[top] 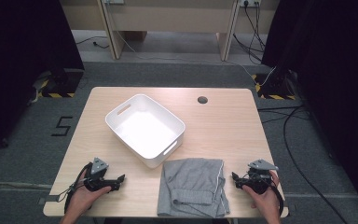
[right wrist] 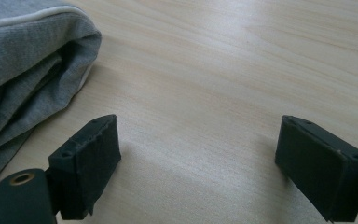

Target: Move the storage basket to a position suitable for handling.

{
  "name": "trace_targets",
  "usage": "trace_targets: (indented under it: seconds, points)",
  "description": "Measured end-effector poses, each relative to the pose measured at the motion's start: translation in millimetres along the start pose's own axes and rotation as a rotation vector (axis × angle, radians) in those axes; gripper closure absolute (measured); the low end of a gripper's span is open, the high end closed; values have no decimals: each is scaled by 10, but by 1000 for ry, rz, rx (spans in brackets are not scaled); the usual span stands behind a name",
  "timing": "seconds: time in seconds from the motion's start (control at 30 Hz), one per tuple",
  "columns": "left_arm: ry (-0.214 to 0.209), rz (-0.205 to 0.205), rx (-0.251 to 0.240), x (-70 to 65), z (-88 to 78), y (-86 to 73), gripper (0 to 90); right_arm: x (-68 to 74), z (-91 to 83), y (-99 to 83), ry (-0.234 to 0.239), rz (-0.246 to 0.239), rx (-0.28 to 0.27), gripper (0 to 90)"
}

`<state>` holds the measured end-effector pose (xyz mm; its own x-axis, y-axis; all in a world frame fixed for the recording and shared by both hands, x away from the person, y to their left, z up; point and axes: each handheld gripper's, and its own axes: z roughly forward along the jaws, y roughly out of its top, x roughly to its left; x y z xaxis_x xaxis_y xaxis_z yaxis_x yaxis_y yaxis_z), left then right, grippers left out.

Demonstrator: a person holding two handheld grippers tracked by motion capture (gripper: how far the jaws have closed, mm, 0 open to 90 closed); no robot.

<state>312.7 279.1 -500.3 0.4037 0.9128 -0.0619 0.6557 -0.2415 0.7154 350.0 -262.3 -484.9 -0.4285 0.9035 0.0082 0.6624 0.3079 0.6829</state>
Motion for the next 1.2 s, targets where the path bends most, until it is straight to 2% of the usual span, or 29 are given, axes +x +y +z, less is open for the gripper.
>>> trace_targets:
  seconds: [0.23,0.3,0.5,0.53,0.63,0.73,0.97,1.0,1.07,1.13,1.17,1.2]
  points:
    - [0,0,0,0,0,0,95,-3,3,4,-2,-1,-2,150]
    - [0,0,0,0,0,0,95,-1,1,8,-3,11,-3,167]
    - [0,0,0,0,0,0,95,8,-15,56,-15,24,-50,210]
    - [0,0,0,0,0,0,95,19,-45,127,-17,23,-77,215]
    - [0,0,0,0,0,0,95,40,-70,212,-11,16,-99,222]
    - [0,0,0,0,0,0,95,122,-84,396,3,7,-130,228]
    - [0,0,0,0,0,0,95,252,-61,640,50,-13,-152,219]
    - [0,0,0,0,0,0,95,302,-43,740,65,-15,-157,214]
    - [0,0,0,0,0,0,95,339,-33,795,75,-15,-158,210]
    - [0,0,0,0,0,0,95,440,14,964,100,-40,-169,211]
    - [0,0,0,0,0,0,95,440,14,964,100,-40,-169,211]
    - [0,0,0,0,0,0,95,513,46,1067,114,-52,-176,213]
